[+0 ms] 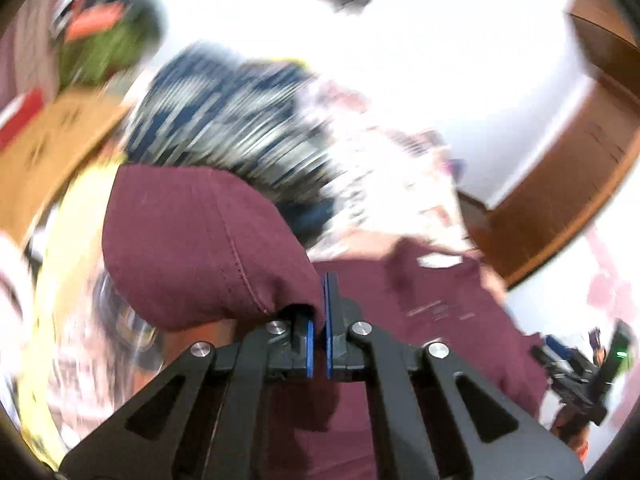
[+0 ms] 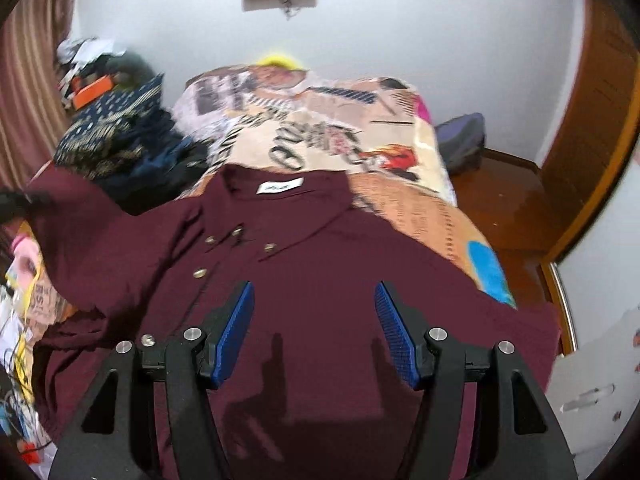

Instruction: Fold large clothes

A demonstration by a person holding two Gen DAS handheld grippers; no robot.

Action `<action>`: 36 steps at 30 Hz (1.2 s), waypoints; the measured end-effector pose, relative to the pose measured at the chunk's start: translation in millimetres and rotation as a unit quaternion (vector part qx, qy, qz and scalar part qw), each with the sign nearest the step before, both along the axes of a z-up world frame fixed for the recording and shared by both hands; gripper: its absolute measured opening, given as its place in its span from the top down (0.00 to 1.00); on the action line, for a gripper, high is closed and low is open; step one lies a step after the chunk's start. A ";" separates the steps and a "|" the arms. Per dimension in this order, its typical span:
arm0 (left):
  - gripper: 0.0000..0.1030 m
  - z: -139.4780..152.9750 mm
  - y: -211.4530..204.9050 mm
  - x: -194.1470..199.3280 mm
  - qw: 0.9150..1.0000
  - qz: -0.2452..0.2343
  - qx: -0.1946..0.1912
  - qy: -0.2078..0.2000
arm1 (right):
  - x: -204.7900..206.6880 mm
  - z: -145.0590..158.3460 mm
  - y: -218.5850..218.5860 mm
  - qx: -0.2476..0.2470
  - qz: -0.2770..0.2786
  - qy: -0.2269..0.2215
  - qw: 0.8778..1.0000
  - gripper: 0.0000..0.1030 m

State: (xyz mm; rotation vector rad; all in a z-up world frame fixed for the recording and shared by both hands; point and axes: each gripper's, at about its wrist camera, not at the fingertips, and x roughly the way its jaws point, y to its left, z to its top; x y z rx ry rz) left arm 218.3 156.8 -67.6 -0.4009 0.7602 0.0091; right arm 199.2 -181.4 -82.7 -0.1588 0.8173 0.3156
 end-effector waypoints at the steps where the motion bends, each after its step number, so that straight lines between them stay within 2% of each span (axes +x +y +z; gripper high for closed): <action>1: 0.98 18.9 -13.6 3.4 1.000 -0.017 0.009 -0.019 | -1.0 2.6 -6.1 0.004 -0.007 -0.003 1.000 0.43; 3: 0.98 52.1 -44.3 14.6 0.997 -0.053 0.016 -0.054 | -3.8 7.9 -20.7 0.010 -0.022 -0.011 1.000 0.43; 6: 0.98 93.0 -99.0 27.7 0.987 -0.125 0.022 -0.094 | -6.7 14.6 -39.1 0.015 -0.042 -0.020 0.999 0.43; 8: 0.98 102.4 -131.1 37.0 0.981 -0.168 0.015 -0.098 | -10.9 19.3 -54.0 0.021 -0.056 -0.025 0.998 0.43; 11: 0.98 102.7 -180.5 51.4 0.970 -0.228 0.005 -0.082 | -16.8 25.2 -73.7 0.032 -0.075 -0.030 0.996 0.43; 17: 0.98 60.6 -273.6 74.2 0.952 -0.304 0.032 -0.024 | -30.9 31.4 -104.4 0.050 -0.105 -0.034 0.993 0.43; 19: 0.98 39.8 -291.8 76.1 0.945 -0.325 0.033 0.000 | -34.3 30.5 -111.9 0.053 -0.113 -0.032 0.992 0.43; 25: 0.97 -16.3 -347.1 70.7 0.921 -0.377 0.073 0.066 | -39.8 17.0 -126.2 0.066 -0.134 -0.009 0.989 0.43; 28: 0.89 -34.7 -364.1 65.5 0.909 -0.396 0.098 0.091 | -40.0 9.7 -131.3 0.083 -0.138 0.008 0.987 0.43; 30: 0.71 -39.1 -367.4 62.7 0.906 -0.400 0.103 0.095 | -39.3 4.8 -132.9 0.094 -0.140 0.019 0.986 0.43; 33: 0.54 -34.0 -359.4 54.2 0.907 -0.399 0.111 0.077 | -38.6 -0.4 -133.4 0.113 -0.137 0.032 0.984 0.43; 36: 0.46 -27.0 -347.2 46.4 0.912 -0.385 0.129 0.056 | -36.6 -6.8 -136.5 0.136 -0.133 0.049 0.980 0.43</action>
